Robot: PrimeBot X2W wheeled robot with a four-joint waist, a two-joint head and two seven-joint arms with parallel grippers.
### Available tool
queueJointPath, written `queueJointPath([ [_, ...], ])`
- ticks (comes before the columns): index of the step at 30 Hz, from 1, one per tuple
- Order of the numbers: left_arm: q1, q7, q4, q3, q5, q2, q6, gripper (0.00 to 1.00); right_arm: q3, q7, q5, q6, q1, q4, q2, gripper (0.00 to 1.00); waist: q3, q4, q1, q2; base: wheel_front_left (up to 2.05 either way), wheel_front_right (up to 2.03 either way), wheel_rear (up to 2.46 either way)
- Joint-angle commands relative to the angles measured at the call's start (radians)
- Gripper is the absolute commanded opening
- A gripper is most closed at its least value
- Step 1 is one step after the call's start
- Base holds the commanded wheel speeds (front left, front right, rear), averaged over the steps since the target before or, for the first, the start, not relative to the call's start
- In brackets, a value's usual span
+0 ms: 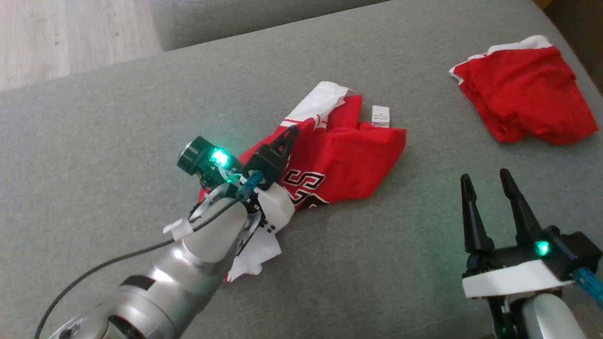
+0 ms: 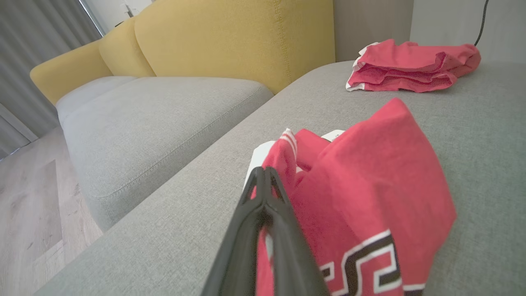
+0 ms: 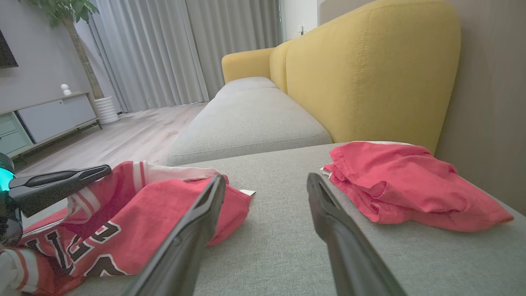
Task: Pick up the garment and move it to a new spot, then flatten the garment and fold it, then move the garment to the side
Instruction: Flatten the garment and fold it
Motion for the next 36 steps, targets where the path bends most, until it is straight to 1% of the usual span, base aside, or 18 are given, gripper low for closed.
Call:
queueJointPath([
  [1,-0.049,-0.011,-0.008,0.033,-0.005,0.007,-0.001,0.00,0.018,-0.011,0.005,0.003,-0.023,-0.027,-0.002,1.00,-0.006,-0.008,0.0000,0.0000,0.00,0.00,0.00],
  [6,-0.089,-0.017,-0.001,0.030,-0.020,0.007,-0.031,0.00,0.010,-0.011,0.006,0.003,-0.017,-0.024,0.004,1.00,-0.022,-0.019,0.0000,0.0000,0.00,0.00,0.00],
  [7,-0.108,-0.018,-0.010,0.030,-0.022,0.007,-0.040,0.00,0.010,-0.011,0.006,0.003,-0.016,-0.022,0.006,1.00,-0.028,-0.020,0.0000,0.0000,0.00,0.00,0.00],
  [8,-0.155,-0.019,-0.035,0.036,-0.032,0.007,-0.059,0.00,0.013,-0.011,0.007,0.003,-0.014,-0.021,0.009,1.00,-0.044,-0.025,0.0000,0.0000,0.00,0.00,0.00],
  [12,-0.260,-0.016,-0.042,0.047,-0.044,0.007,-0.089,0.00,0.016,-0.011,0.006,0.003,-0.008,-0.019,0.015,1.00,-0.074,-0.035,0.0000,0.0000,0.00,0.00,0.00],
  [13,-0.278,-0.006,-0.037,0.047,-0.050,0.007,-0.100,0.00,0.017,-0.011,0.006,0.003,-0.007,-0.019,0.017,1.00,-0.078,-0.038,0.0000,0.0000,0.00,0.00,0.00],
  [14,-0.291,0.016,-0.033,0.042,-0.064,0.007,-0.119,0.00,0.015,-0.011,0.007,0.003,-0.002,-0.020,0.019,1.00,-0.084,-0.041,0.0000,0.0000,0.00,0.00,0.00],
  [17,-0.252,0.036,-0.024,0.041,-0.102,0.007,-0.132,0.00,0.008,-0.011,0.009,0.003,0.011,-0.025,0.022,1.00,-0.077,-0.038,0.0000,0.0000,0.00,0.00,0.00],
  [18,-0.230,0.039,-0.026,0.042,-0.118,0.007,-0.129,0.43,0.006,-0.011,0.010,0.003,0.014,-0.026,0.022,1.00,-0.069,-0.034,0.0000,0.0000,0.00,0.00,0.00],
  [19,-0.207,0.043,-0.026,0.038,-0.129,0.007,-0.118,1.00,0.005,-0.011,0.009,0.003,0.015,-0.026,0.021,1.00,-0.060,-0.029,0.0000,0.0000,0.00,0.00,0.00],
  [24,-0.089,0.052,-0.056,0.002,-0.179,0.007,-0.053,1.00,-0.009,-0.011,0.008,0.003,0.008,-0.035,0.009,1.00,-0.016,-0.001,0.0000,0.0000,0.00,0.00,0.00],
  [27,-0.044,0.059,-0.082,-0.030,-0.202,0.007,-0.020,1.00,-0.012,-0.011,0.006,0.003,0.001,-0.039,-0.003,1.00,-0.001,0.015,0.0000,0.0000,0.00,0.00,0.00],
  [31,-0.020,0.075,-0.098,-0.068,-0.227,0.007,0.009,1.00,-0.010,-0.011,0.006,0.003,-0.011,-0.041,-0.013,1.00,0.015,0.028,0.0000,0.0000,0.00,0.00,0.00],
  [36,-0.026,0.106,-0.070,-0.103,-0.253,0.007,0.019,1.00,0.007,-0.011,0.009,0.003,-0.024,-0.041,-0.018,1.00,0.031,0.022,0.0000,0.0000,0.00,0.00,0.00],
])
